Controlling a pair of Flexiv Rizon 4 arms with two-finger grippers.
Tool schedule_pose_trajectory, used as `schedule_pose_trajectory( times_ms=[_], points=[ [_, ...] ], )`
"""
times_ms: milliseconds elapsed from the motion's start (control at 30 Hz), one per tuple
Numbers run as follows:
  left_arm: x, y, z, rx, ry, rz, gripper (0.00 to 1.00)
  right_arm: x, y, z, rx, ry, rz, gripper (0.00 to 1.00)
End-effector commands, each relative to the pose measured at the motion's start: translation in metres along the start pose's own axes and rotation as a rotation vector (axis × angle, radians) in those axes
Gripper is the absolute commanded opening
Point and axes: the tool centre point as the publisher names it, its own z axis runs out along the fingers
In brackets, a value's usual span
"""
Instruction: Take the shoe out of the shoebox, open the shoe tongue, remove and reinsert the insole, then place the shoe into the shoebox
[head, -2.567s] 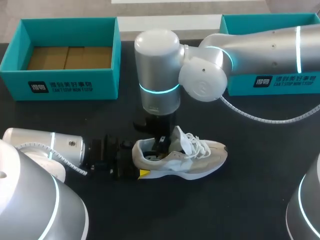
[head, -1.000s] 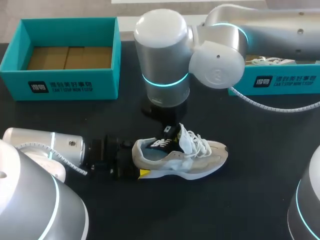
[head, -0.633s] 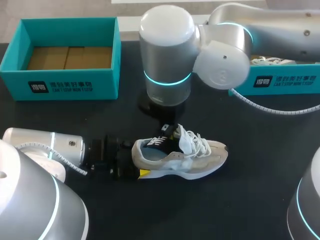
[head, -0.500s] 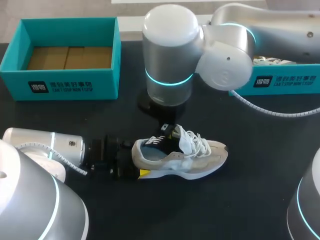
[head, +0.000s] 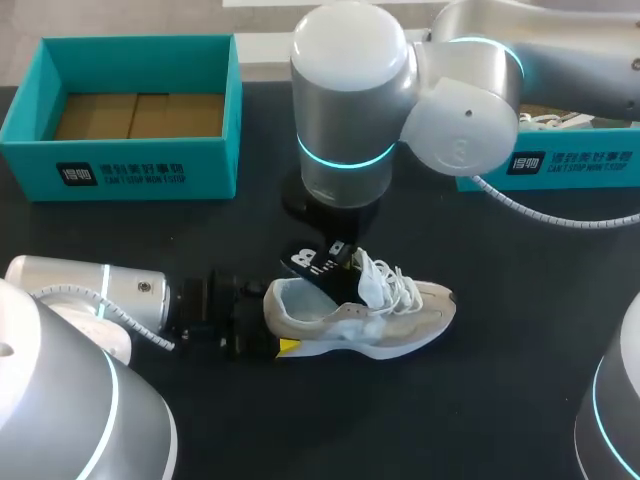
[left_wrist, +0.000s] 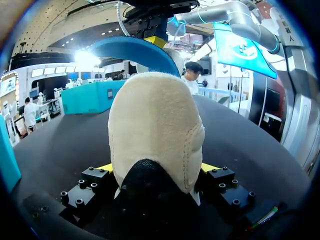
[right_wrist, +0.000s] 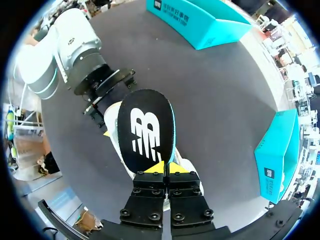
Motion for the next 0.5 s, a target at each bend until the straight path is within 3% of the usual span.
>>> schedule_pose_trajectory(
  times_ms=[33, 500],
  points=[
    [0.001, 0.001, 0.001, -0.002, -0.003, -0.001, 0.00, 0.005, 0.005, 0.000, -0.014, 0.020, -0.021, 0.00],
    [0.001, 0.001, 0.001, -0.002, -0.003, -0.001, 0.00, 0.031, 0.041, 0.004, -0.082, 0.112, -0.118, 0.00]
  ],
)
